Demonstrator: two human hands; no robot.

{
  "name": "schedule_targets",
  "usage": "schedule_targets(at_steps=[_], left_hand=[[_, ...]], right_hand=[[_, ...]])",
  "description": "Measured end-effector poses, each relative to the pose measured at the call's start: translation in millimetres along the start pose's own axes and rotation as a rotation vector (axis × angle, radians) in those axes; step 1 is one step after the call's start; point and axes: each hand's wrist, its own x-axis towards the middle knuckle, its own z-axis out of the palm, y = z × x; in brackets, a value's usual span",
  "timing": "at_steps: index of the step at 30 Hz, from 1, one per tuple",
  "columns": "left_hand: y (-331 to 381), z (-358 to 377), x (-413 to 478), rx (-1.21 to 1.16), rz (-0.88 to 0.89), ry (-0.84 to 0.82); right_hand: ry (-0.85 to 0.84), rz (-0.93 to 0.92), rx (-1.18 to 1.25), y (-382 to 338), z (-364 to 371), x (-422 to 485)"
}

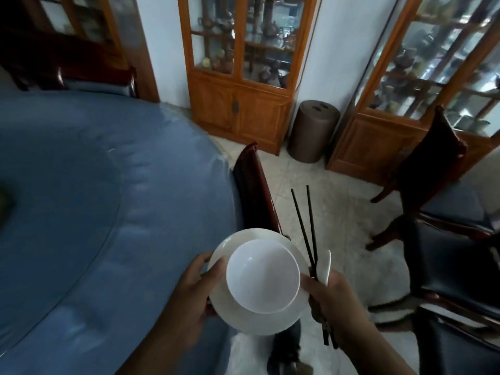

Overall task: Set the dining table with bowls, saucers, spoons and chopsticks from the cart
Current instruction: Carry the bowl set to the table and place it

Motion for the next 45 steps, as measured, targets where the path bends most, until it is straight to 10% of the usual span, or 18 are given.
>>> schedule_targets(at_steps=[16,31,45], left_hand=[[29,118,189,-0.334,0.216,0.785],[16,66,262,-0.557,0.305,1.306],[-39,-46,313,-0.089,-0.279,1.526]], right_hand=[[-0.723,0.002,-0.347,-142,-1,355],[-1.146,-0.113,-0.712,-129,184,481],[-1.236,-0.214,-0.981,-52,317,523]])
